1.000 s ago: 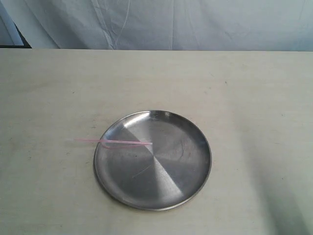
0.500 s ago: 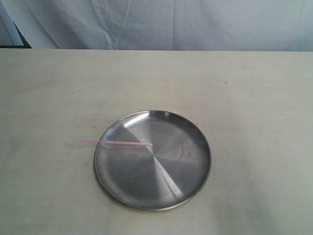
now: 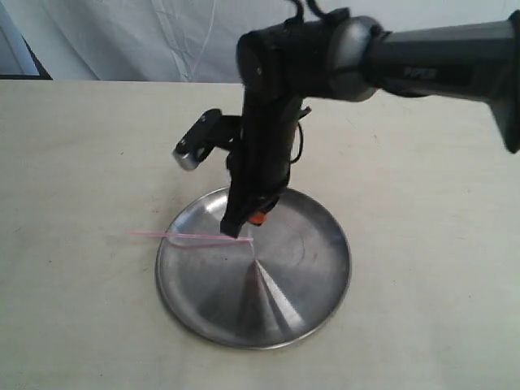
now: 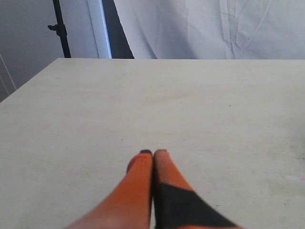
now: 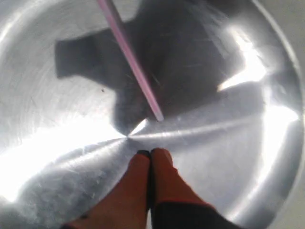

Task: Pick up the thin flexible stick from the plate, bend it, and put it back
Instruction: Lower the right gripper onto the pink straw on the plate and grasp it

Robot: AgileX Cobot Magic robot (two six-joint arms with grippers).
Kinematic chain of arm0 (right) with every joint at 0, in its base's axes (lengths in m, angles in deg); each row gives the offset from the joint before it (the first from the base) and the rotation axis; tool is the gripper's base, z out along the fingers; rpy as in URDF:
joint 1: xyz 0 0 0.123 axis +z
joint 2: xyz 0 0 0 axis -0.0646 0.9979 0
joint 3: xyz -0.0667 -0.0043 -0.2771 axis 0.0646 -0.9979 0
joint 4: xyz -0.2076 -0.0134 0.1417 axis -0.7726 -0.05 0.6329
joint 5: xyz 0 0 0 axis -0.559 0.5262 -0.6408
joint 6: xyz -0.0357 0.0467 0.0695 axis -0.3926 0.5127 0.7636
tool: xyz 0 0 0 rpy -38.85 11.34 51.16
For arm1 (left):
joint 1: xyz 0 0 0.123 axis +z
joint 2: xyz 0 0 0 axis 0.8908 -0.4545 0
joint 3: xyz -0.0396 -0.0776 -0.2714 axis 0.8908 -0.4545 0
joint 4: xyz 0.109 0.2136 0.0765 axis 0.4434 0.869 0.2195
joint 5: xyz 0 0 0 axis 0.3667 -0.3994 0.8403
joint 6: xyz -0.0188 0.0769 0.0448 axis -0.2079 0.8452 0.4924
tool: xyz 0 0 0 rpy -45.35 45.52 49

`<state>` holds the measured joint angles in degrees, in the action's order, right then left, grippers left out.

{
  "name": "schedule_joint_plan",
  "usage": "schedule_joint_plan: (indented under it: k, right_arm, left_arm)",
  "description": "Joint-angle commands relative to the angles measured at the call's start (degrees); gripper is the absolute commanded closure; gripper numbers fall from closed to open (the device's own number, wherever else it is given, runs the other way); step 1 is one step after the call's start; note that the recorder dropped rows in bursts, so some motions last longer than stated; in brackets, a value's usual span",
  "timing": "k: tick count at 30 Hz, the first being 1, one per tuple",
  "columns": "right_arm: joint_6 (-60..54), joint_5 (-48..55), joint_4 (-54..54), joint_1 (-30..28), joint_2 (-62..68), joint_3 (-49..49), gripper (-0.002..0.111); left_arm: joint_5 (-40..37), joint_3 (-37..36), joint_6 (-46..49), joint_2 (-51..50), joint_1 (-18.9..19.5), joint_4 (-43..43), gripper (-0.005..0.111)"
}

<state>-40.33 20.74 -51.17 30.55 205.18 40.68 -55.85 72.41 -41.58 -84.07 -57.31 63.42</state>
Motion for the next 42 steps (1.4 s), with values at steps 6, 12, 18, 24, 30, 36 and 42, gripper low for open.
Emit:
schedule_joint_plan:
  k: [6,12,18,24,30,36,42]
  right_arm:
    - [0.1,-12.9,-1.7,6.8,2.6,0.7,0.040]
    - [1.4,-15.0,-3.7,6.9,5.4,0.7,0.055]
    - [4.4,-15.2,-7.0,6.9,6.6,0.7,0.071]
    - [4.4,-12.3,-6.6,6.9,7.3,0.7,0.108]
    - [4.4,-12.1,-6.5,6.9,7.3,0.7,0.108]
    - [5.6,-15.4,-5.3,6.9,7.3,0.7,0.091]
    - [8.5,-18.4,-5.4,6.9,7.5,0.7,0.054]
  left_arm:
    - [0.8,-0.1,-0.4,0.3,0.0,0.2,0.107]
    - [0.8,-0.1,-0.4,0.3,0.0,0.2,0.107]
    - [0.8,-0.1,-0.4,0.3,0.0,0.2,0.107]
    - [0.8,-0.1,-0.4,0.3,0.0,0.2,0.107]
    - [0.8,-0.1,-0.4,0.3,0.0,0.2,0.107]
    - [0.8,-0.1,-0.4,0.3,0.0,0.2,0.107]
    - [0.8,-0.1,-0.4,0.3,0.0,0.2,0.107]
